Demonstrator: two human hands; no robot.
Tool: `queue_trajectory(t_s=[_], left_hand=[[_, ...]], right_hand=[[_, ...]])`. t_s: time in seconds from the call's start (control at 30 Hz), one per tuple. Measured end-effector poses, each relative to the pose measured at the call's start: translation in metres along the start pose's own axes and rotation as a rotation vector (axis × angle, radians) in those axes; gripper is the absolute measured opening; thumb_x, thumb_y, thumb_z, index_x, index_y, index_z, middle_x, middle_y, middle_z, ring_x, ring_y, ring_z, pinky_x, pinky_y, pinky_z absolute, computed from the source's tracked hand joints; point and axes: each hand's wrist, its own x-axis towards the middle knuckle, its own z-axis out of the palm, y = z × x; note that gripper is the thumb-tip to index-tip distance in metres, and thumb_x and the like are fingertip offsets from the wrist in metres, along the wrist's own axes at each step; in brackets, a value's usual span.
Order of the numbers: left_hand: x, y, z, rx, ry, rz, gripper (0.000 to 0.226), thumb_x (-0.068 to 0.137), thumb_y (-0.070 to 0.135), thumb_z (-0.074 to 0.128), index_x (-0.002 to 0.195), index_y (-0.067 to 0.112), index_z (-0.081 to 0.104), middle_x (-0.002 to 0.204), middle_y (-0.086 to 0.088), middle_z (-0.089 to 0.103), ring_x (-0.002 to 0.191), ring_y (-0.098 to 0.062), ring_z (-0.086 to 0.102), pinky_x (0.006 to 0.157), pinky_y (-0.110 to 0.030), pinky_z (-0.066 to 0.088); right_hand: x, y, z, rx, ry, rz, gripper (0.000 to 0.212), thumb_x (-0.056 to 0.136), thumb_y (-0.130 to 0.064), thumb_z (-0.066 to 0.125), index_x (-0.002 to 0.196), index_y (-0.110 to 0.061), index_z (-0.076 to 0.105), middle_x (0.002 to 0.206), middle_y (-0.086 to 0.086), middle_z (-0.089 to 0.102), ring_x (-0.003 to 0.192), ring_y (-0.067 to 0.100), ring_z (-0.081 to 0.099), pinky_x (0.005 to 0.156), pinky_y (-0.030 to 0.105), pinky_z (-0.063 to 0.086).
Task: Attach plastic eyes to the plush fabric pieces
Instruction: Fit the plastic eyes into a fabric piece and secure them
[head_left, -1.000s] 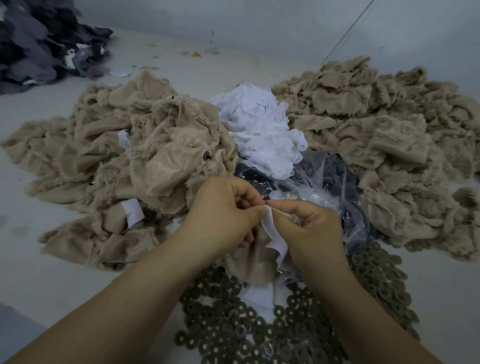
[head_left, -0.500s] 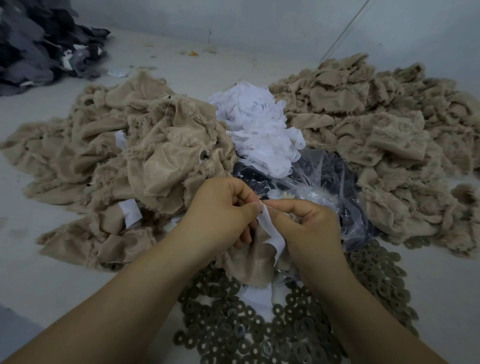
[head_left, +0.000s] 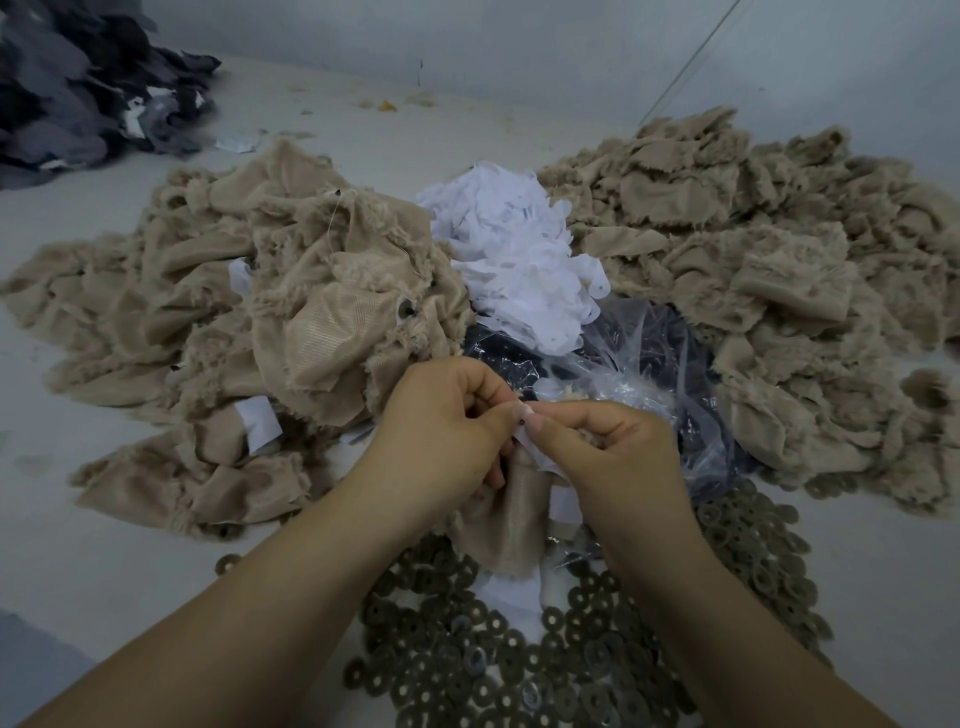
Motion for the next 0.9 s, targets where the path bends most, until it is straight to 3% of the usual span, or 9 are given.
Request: queue_trajectory(t_s=[0.3,0.4,0.5,0.57,0.7,0.77,0.83,0.9], left_hand=[[-0.001,-0.002,0.0,0.075,0.036,0.061,0.015,0.089,0.008,0.067,0.075,0.011,0.065,0.055,-0.006,0.061,0.046,-0.015,0.053,0.047,-0.028,0.044],[-0.002,-0.005,0.001,0.219,0.083,0.132,0.019,0.087,0.012,0.07,0.071,0.018,0.063,0.056,0.004,0.061,0.047,-0.002,0.049,0.049,-0.018,0.042],[-0.004,-0.007,0.005,0.33,0.133,0.203,0.027,0.085,0.013,0.07,0.067,0.027,0.056,0.057,0.017,0.057,0.049,0.001,0.05,0.047,-0.01,0.037],[-0.006,-0.009,0.005,0.325,0.148,0.255,0.028,0.083,0.008,0.072,0.07,0.027,0.056,0.059,0.014,0.055,0.052,0.001,0.049,0.049,-0.01,0.037],[-0.007,-0.008,-0.006,0.329,0.126,0.433,0.022,0.075,0.002,0.079,0.083,0.019,0.066,0.073,0.009,0.054,0.064,-0.003,0.052,0.058,-0.01,0.041],[-0.005,-0.008,-0.011,0.337,0.083,0.427,0.019,0.072,0.002,0.082,0.079,0.016,0.072,0.075,0.008,0.06,0.065,-0.002,0.055,0.059,-0.009,0.041],[-0.006,-0.007,-0.013,0.294,0.064,0.347,0.018,0.071,0.002,0.083,0.074,0.017,0.073,0.072,0.007,0.063,0.06,0.001,0.055,0.057,-0.009,0.042],[-0.005,-0.007,-0.017,0.308,0.074,0.316,0.019,0.072,-0.002,0.08,0.071,0.016,0.073,0.066,0.009,0.063,0.058,0.001,0.056,0.055,-0.01,0.043]], right_hand=[[-0.003,-0.002,0.002,0.02,0.015,-0.051,0.015,0.083,-0.003,0.076,0.083,-0.017,0.081,0.076,0.0,0.078,0.073,0.015,0.076,0.062,0.021,0.059],[-0.004,-0.003,0.004,-0.001,0.037,-0.062,0.017,0.083,-0.002,0.077,0.081,-0.018,0.081,0.074,0.0,0.078,0.07,0.013,0.075,0.061,0.02,0.059],[-0.005,-0.004,0.004,0.004,0.037,-0.05,0.018,0.082,-0.001,0.076,0.078,-0.018,0.08,0.07,0.0,0.077,0.064,0.008,0.072,0.058,0.018,0.057],[-0.005,-0.005,0.004,-0.014,0.029,-0.034,0.019,0.082,0.0,0.077,0.075,-0.018,0.08,0.068,0.001,0.076,0.062,0.007,0.071,0.056,0.018,0.057],[-0.004,-0.003,0.004,-0.045,0.046,0.048,0.015,0.082,-0.006,0.078,0.075,-0.019,0.081,0.071,0.003,0.077,0.069,0.022,0.074,0.066,0.039,0.061],[-0.003,-0.002,0.003,-0.054,0.06,0.083,0.016,0.083,-0.006,0.077,0.075,-0.02,0.081,0.072,0.002,0.077,0.07,0.027,0.074,0.068,0.046,0.061],[-0.004,-0.003,0.004,-0.054,0.059,0.1,0.016,0.081,-0.007,0.077,0.075,-0.021,0.08,0.072,0.002,0.077,0.067,0.022,0.074,0.063,0.04,0.064],[-0.004,-0.004,0.004,-0.052,0.057,0.115,0.015,0.08,-0.011,0.08,0.072,-0.023,0.08,0.067,0.002,0.075,0.052,0.014,0.068,0.044,0.026,0.054]])
